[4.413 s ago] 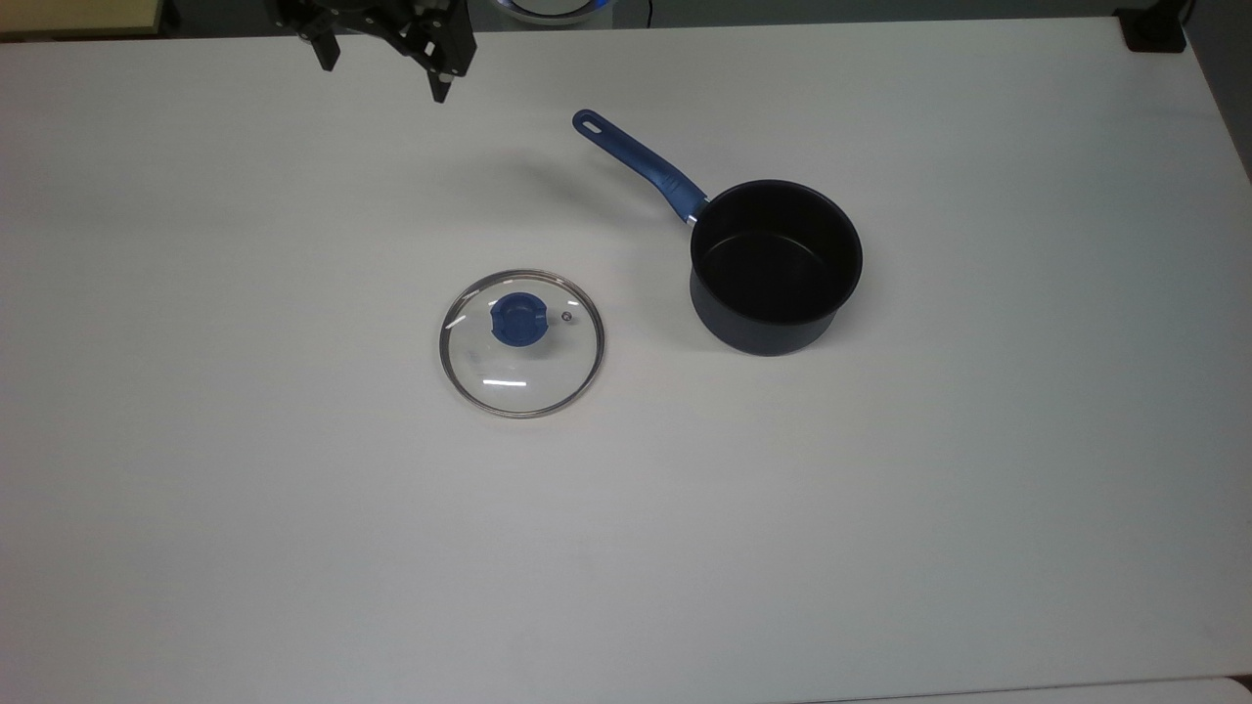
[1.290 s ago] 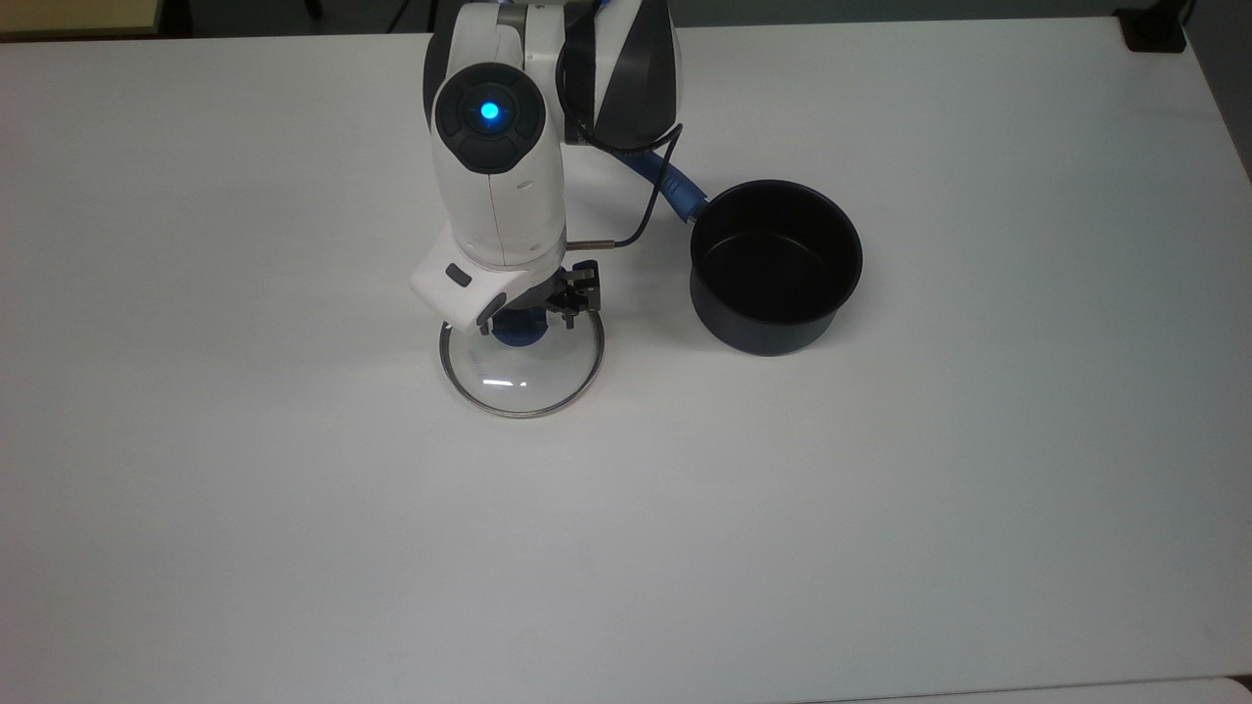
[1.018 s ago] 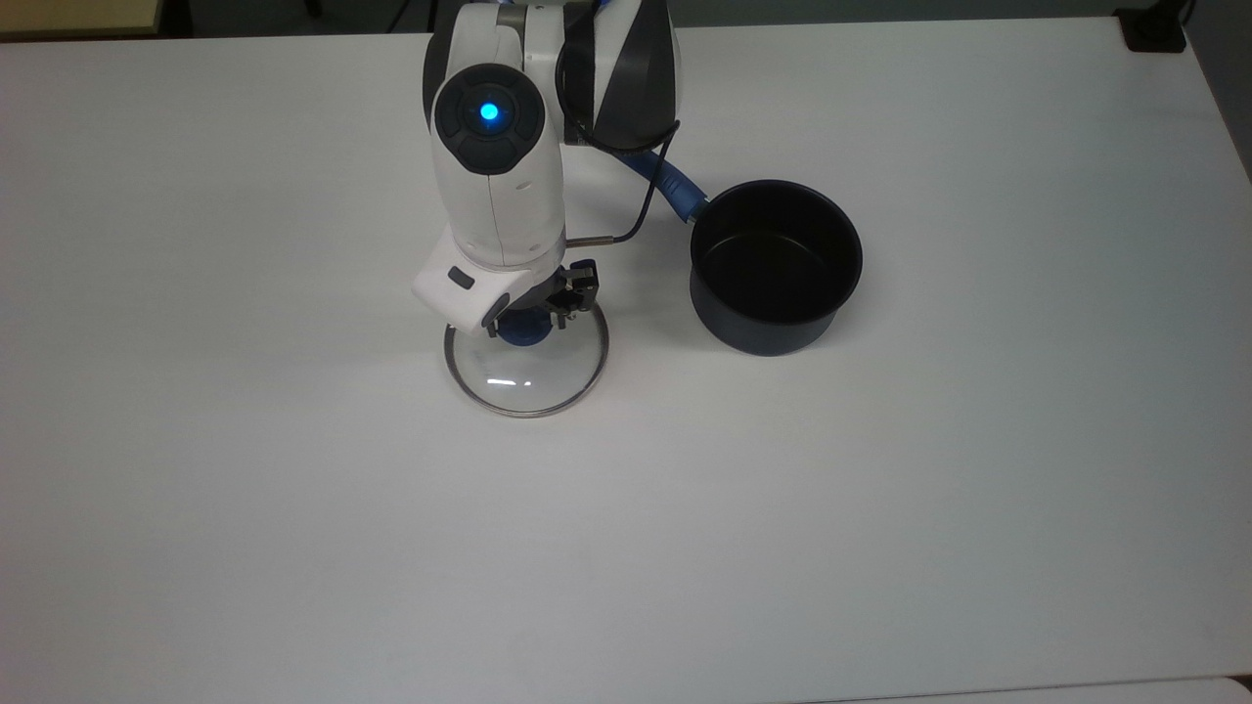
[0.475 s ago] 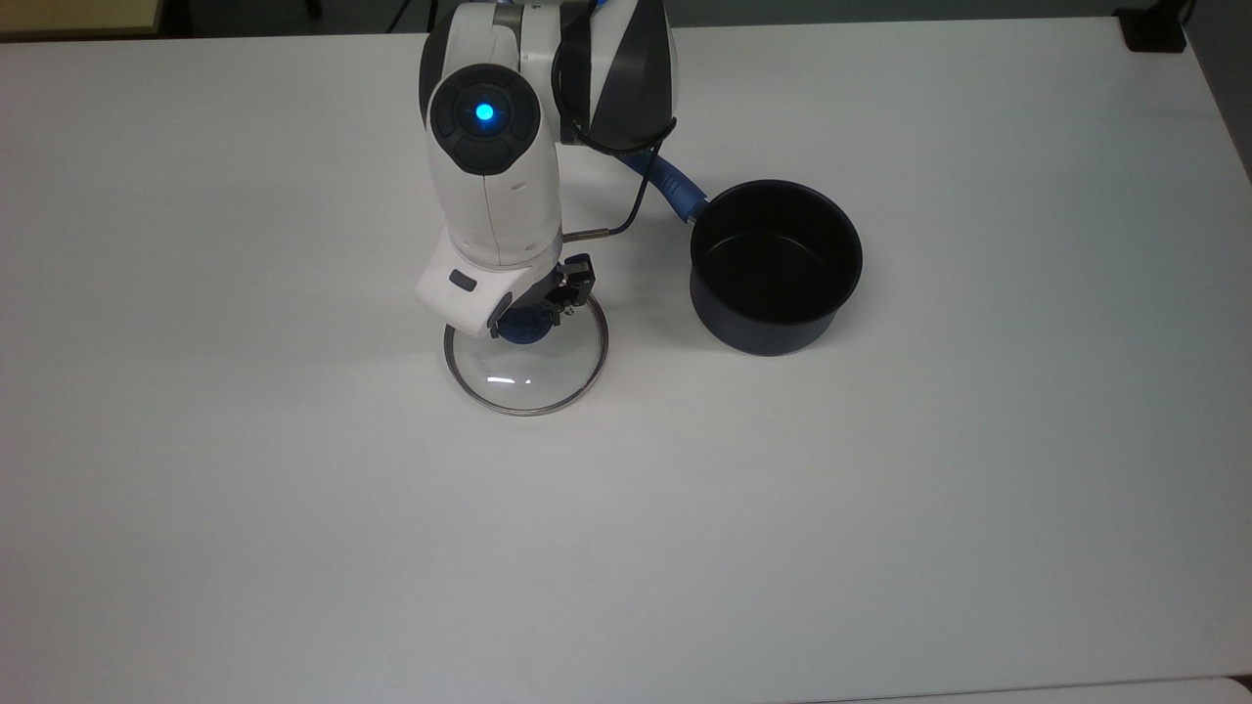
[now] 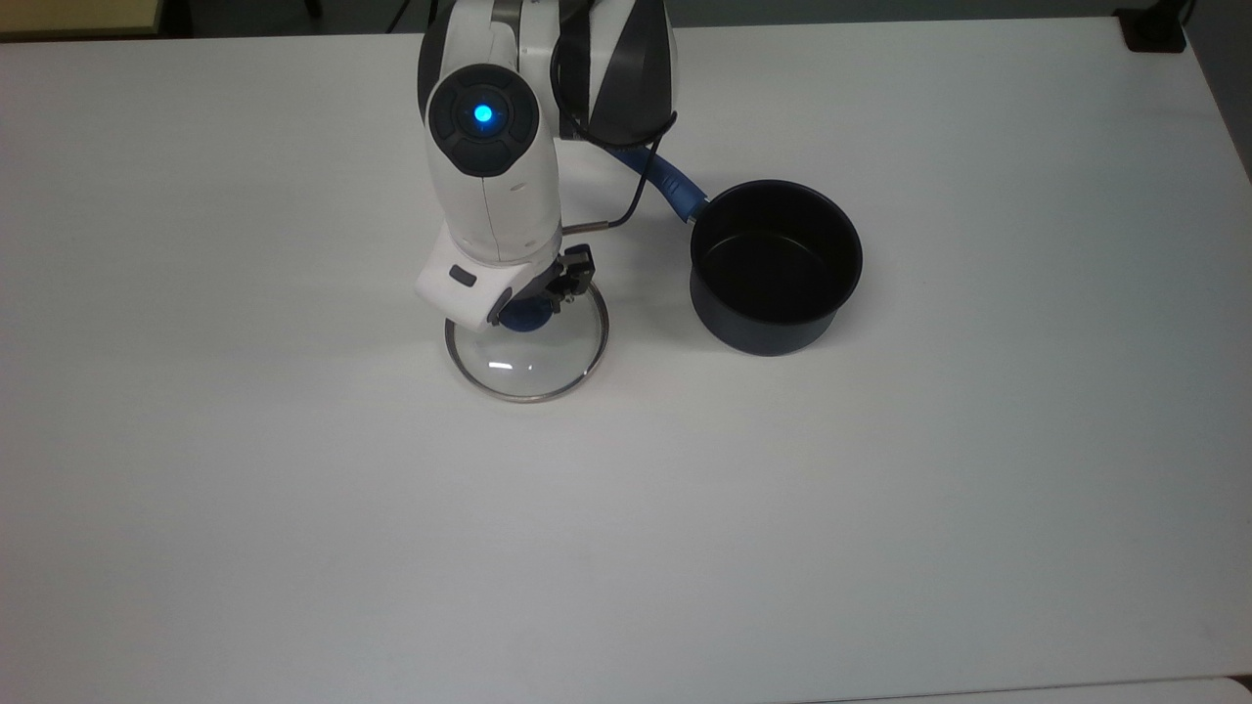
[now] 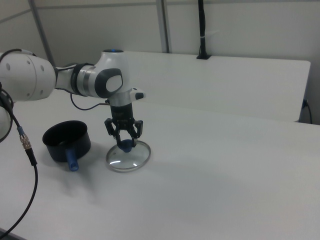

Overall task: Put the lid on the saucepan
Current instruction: 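Close the gripper on the blue knob of the glass lid, then lift the glass lid up off the table by its knob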

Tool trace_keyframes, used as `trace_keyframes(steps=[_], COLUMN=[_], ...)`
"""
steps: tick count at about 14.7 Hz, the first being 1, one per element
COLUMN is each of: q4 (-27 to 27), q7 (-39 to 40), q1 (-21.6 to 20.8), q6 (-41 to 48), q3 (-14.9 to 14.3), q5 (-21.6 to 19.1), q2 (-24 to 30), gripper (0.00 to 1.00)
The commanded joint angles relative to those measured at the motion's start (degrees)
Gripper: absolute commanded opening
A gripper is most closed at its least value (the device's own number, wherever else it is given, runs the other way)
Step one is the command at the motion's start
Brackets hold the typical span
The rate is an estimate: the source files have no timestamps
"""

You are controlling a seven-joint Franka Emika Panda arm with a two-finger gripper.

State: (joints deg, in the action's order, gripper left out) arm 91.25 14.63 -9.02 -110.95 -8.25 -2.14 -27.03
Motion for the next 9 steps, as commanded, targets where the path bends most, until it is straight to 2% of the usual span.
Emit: trace_keyframes(steps=[1, 5, 9], q4=[-0.5, -6.0, -8.7], q7=[-1.3, -1.6, -4.0], q1=[-0.1, 0.9, 0.1], q6=[4.9, 11.3, 12.8], q3=[-0.7, -1.8, -1.7], q5=[0.0, 0.0, -0.2], q2=[4.5, 6.7, 6.8], gripper=[0.28, 0.28, 0.28])
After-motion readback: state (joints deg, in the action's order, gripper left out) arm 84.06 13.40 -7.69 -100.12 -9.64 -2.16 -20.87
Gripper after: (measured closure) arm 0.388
